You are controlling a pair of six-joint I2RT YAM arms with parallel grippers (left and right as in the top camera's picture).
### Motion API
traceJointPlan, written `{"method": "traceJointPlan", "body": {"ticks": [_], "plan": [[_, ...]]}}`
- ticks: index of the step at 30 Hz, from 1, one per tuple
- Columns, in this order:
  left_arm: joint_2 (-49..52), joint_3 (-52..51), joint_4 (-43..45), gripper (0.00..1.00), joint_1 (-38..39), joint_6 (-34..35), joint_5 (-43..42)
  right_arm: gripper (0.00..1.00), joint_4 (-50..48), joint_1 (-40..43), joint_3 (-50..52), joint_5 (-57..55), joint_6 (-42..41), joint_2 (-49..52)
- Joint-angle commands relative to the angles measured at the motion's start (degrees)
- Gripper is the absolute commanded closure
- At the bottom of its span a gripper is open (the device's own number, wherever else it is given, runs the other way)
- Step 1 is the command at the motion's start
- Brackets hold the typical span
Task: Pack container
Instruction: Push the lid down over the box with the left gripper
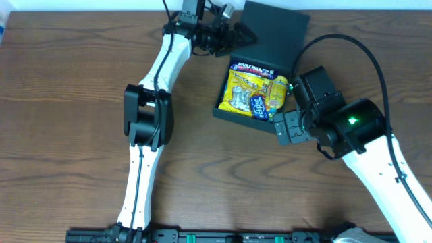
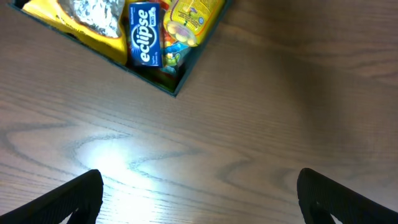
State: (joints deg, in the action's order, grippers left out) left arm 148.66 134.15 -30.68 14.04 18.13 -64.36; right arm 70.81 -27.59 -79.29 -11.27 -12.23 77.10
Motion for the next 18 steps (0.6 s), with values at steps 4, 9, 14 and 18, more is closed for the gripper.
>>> {"method": "traceJointPlan", "body": {"ticks": [4,9,14,18], "plan": [[-0.3,6.1,0.5,0.04,-2.2,-1.4,-9.6,0.01,-0.6,0.2,0.3,-0.7,-1.0,-0.6],[-0.3,8.2,0.2,0.04,-2.9,-1.2,-11.8,0.01,-0.7,0.2,0.3,-0.7,-1.0,-0.6],[-0.3,8.9,-1.0,0.04,-3.1,-1.5,-11.5,0.01,-0.7,0.2,0.3,-0.7,-1.1,-0.6],[-0.3,8.9,-2.0,0.04,-3.1,-2.1,-11.6,0.01,-0.8,0.2,0.3,-0.7,-1.0,-0.6]]}}
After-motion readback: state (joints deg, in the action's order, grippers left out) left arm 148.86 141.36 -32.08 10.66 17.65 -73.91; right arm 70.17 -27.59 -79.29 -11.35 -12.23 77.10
